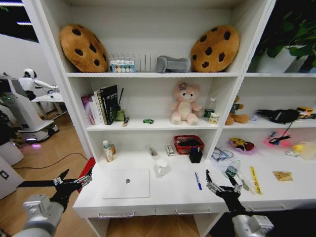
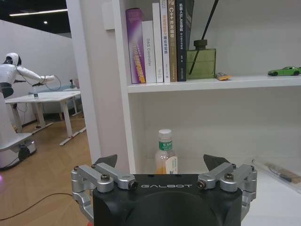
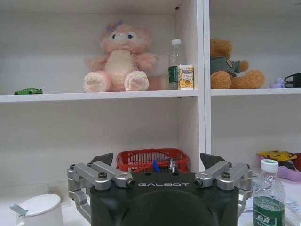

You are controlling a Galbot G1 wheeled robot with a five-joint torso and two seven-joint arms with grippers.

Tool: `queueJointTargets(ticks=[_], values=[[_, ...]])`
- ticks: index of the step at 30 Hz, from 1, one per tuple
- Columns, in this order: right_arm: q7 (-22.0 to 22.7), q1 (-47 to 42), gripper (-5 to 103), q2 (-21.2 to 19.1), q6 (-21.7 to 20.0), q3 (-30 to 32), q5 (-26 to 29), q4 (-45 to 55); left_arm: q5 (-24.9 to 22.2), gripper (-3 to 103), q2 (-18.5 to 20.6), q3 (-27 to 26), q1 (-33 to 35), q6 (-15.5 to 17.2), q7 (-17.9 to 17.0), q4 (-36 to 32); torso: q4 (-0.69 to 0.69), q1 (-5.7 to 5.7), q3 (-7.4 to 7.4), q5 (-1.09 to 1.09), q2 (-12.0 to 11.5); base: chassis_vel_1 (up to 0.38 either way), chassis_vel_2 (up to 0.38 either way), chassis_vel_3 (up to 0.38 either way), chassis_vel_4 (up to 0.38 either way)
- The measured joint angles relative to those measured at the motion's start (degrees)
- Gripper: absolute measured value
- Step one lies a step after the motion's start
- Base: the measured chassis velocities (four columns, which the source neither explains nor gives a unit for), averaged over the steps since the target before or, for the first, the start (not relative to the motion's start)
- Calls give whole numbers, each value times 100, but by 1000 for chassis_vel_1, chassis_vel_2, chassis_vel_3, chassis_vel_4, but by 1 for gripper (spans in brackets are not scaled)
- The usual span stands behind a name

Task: Organize the objects on the table.

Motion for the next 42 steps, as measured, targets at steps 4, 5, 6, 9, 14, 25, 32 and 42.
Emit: queueJointTargets(ticks=[4, 5, 6, 9, 14, 25, 32, 42], values=[[12, 6, 100, -45, 1, 0, 54, -30, 0, 100, 0, 0, 0, 0, 0, 0, 0, 0, 0, 0, 0, 0, 0, 0, 0], [21, 4, 100, -73, -3, -5, 83, -41, 0, 100, 0, 0, 0, 0, 0, 0, 0, 0, 0, 0, 0, 0, 0, 0, 0], [27, 6, 100, -94, -9, -22, 98, -49, 0, 100, 0, 0, 0, 0, 0, 0, 0, 0, 0, 0, 0, 0, 0, 0, 0], [53, 61, 100, -106, -33, -118, 147, -77, 0, 100, 0, 0, 0, 0, 0, 0, 0, 0, 0, 0, 0, 0, 0, 0, 0], [84, 95, 100, -101, -71, -180, 191, -96, 0, 100, 0, 0, 0, 0, 0, 0, 0, 0, 0, 0, 0, 0, 0, 0, 0], [81, 207, 100, -245, -77, -223, 270, -240, 0, 100, 0, 0, 0, 0, 0, 0, 0, 0, 0, 0, 0, 0, 0, 0, 0], [45, 272, 100, -314, -87, -341, 296, -314, 0, 100, 0, 0, 0, 0, 0, 0, 0, 0, 0, 0, 0, 0, 0, 0, 0], [17, 495, 100, -587, -159, -454, 432, -463, 0, 100, 0, 0, 0, 0, 0, 0, 0, 0, 0, 0, 0, 0, 0, 0, 0]])
